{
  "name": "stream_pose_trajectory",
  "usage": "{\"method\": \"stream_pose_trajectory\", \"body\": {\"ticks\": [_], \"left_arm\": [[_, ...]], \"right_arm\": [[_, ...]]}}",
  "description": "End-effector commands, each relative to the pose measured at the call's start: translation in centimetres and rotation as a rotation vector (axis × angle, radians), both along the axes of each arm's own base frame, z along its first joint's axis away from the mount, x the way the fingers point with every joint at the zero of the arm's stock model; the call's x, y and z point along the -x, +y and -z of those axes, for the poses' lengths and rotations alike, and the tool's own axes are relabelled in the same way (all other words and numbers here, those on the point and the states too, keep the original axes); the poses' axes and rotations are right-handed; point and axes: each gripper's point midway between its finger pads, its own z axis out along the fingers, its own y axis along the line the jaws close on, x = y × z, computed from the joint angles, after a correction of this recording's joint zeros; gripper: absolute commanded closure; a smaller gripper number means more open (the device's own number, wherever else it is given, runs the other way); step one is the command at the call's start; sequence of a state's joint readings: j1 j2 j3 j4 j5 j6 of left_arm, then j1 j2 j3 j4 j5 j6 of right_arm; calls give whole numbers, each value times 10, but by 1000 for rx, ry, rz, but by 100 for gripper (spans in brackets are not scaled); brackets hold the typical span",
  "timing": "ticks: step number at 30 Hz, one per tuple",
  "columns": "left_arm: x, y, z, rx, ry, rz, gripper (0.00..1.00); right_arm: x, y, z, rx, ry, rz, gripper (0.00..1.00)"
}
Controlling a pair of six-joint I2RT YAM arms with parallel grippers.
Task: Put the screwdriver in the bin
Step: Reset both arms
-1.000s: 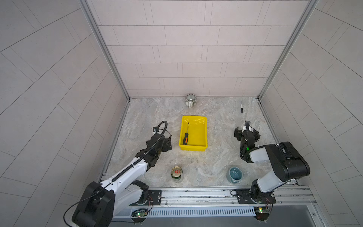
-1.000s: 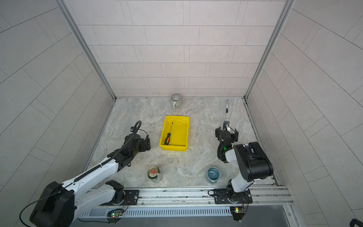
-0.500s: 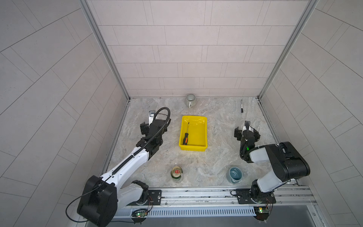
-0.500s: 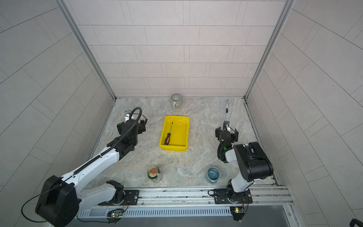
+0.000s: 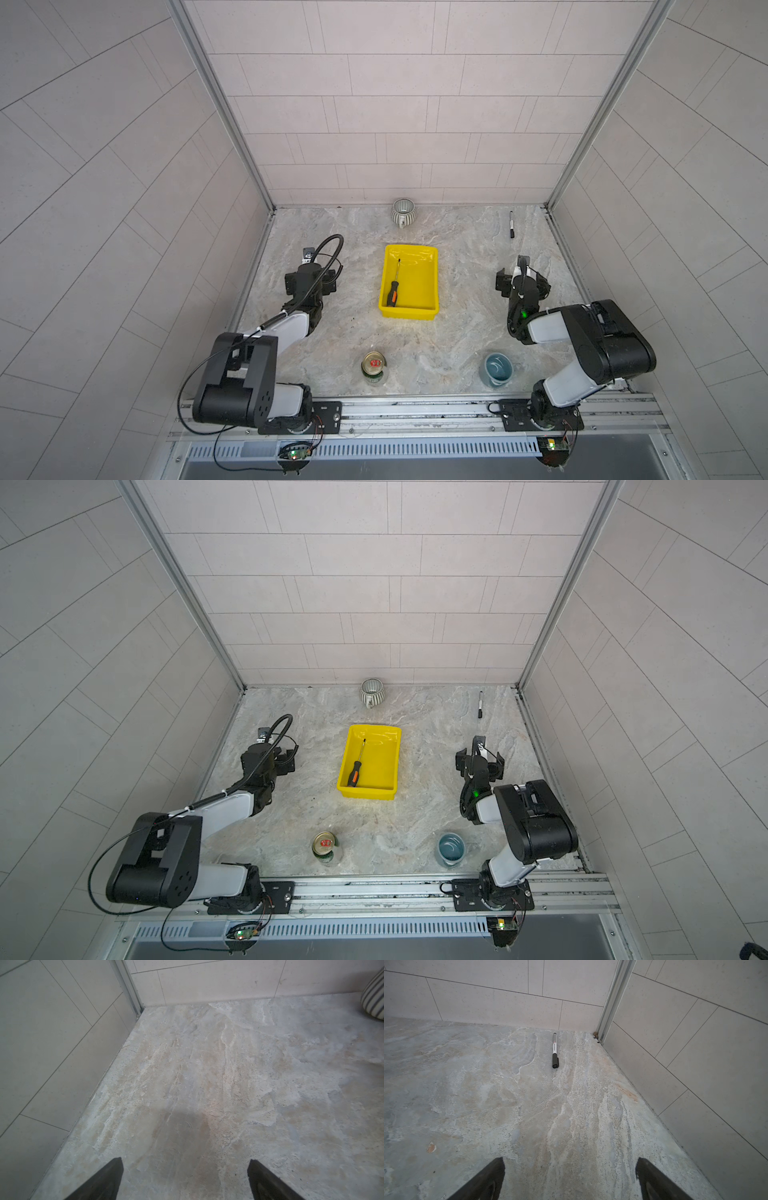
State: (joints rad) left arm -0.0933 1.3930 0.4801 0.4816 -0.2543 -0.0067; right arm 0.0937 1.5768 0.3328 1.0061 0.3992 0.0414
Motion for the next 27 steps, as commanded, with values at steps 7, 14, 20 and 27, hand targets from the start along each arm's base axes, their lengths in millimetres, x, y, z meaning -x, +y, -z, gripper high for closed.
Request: {"method": "stream_pose_trajectory", "body": {"ticks": [7,14,20,27], "left_arm": [[-9,17,-5,37,-173,-73,0],[-11,18,8,59,-174,-72,0],[-18,15,11,44,-163,-38,0],[-17,11,10,36,-162,-22,0]], "right_arm": [[-4,2,-4,5,-15,-7,1],[-5,2,-4,5,-15,-7,1],[-5,2,-4,6,-14,-7,0],[-5,2,-4,5,-14,-7,1]]}}
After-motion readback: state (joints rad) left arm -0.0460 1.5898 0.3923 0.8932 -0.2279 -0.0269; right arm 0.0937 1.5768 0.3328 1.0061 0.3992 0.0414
